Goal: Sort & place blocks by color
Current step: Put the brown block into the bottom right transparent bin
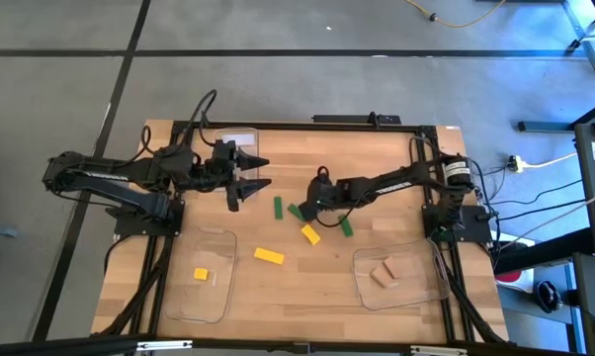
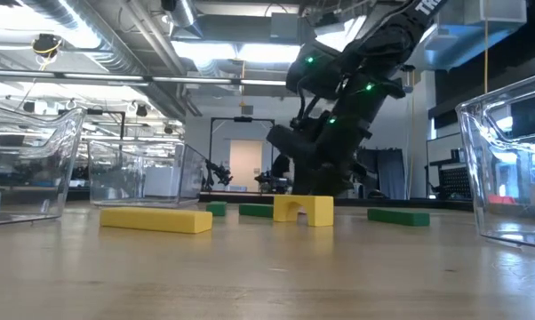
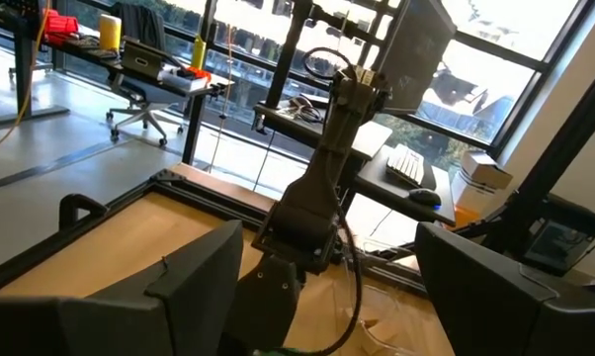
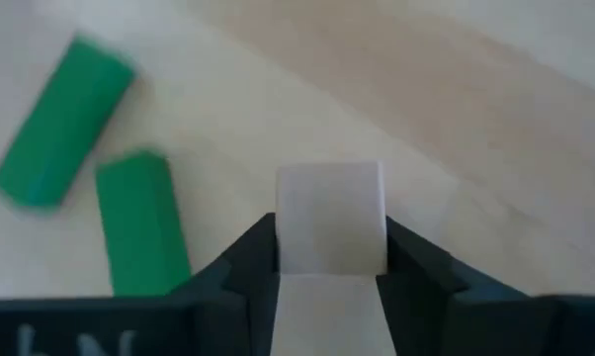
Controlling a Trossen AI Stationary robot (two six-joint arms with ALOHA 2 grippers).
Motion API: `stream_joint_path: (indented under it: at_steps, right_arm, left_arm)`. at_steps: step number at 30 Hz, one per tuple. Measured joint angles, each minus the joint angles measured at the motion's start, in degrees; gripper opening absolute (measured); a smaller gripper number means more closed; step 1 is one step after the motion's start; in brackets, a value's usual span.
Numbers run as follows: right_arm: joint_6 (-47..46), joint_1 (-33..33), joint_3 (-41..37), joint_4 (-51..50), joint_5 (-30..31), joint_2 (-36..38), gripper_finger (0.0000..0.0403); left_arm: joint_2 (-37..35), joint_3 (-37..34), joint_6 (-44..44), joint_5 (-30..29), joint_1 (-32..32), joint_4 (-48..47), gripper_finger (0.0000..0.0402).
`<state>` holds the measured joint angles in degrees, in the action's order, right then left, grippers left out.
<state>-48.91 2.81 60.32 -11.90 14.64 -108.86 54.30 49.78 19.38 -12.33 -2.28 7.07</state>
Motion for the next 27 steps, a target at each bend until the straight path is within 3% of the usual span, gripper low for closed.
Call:
stream_joint_path:
  at_steps: [6,12,17,20,23,27]
  right_arm:
    - [9.7,-1.0,-1.3,-9.7,-0.3,6.6,0.0135]
    - [5.9,-6.9,-15.6,-8.7,-0.7,21.8,0.0135]
    - [-3.5,-15.1,-27.7,5.4,1.0,36.8,0.0135]
    - [-4.5,-18.2,-32.5,19.1,7.0,43.0,0.0135]
    - [0.1,-19.4,-34.5,32.5,11.1,46.3,0.0135]
    - [7.9,-19.5,-33.3,40.9,11.2,47.2,0.0135]
  left_arm:
    - [0.0,0.0,0.0,0.0,0.0,-0.4,0.0292]
    - [0.0,0.0,-3.4,-2.4,0.0,-1.9,0.0292]
    - [0.0,0.0,-5.1,-5.1,0.2,-2.9,0.0292]
    - [0.0,0.0,-4.9,-4.7,0.8,-3.8,0.0292]
    - [0.0,0.0,-3.6,-2.6,0.9,-4.7,0.0292]
    - [1.0,0.0,-2.0,1.2,0.9,-5.2,0.0292]
